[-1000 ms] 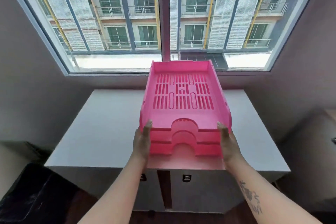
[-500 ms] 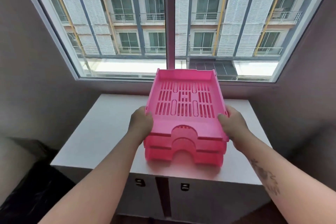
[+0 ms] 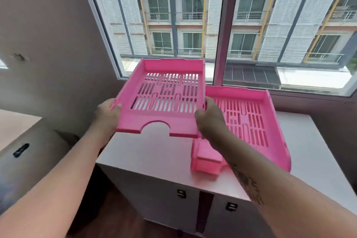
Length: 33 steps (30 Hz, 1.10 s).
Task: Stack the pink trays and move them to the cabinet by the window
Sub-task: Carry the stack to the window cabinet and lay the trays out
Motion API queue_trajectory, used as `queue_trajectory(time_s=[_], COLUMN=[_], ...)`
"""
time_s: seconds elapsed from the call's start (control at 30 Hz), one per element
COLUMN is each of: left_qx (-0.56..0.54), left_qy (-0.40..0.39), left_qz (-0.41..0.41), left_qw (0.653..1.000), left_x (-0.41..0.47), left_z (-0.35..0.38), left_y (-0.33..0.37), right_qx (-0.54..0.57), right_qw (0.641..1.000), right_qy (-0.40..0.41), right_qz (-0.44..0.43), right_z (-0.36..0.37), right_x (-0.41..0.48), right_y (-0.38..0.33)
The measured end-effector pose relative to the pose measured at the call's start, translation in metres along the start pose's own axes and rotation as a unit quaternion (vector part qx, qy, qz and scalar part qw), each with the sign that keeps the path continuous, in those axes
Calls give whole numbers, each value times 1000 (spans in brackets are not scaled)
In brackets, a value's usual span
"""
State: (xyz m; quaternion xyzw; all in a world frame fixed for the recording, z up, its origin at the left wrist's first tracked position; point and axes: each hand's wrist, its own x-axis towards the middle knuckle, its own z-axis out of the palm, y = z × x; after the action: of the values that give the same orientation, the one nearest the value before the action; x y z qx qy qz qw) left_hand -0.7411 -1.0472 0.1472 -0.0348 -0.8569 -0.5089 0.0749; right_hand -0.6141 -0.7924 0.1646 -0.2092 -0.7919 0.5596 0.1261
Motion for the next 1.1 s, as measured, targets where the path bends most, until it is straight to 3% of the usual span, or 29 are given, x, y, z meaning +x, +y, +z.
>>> queue_trajectory(time_s=[0.27, 0.43, 0.57, 0.8, 0.93, 1.1], left_qx=[-9, -3, 26, 36, 41, 85], left_qy=[-1, -37, -61, -2, -12, -115], left_qz=[-37, -74, -101, -11, 31, 108], left_qw=[999, 997, 993, 999, 999, 984], left_x=[2, -18, -28, 60, 65, 15], left_z=[-30, -8, -2, -35, -18, 64], left_y=[-111, -164, -183, -92, -33, 21], right_qx=[-66, -66, -75, -180, -201, -278], right_qw=[994, 985, 983, 983, 978, 960], right_qy=[-16, -9, -18, 5, -14, 10], right_qz=[89, 161, 169, -40, -58, 11], right_z=[110, 135, 139, 122, 91, -5], right_x=[-2, -14, -19, 30, 44, 38], right_y=[32, 78, 91, 4, -31, -7])
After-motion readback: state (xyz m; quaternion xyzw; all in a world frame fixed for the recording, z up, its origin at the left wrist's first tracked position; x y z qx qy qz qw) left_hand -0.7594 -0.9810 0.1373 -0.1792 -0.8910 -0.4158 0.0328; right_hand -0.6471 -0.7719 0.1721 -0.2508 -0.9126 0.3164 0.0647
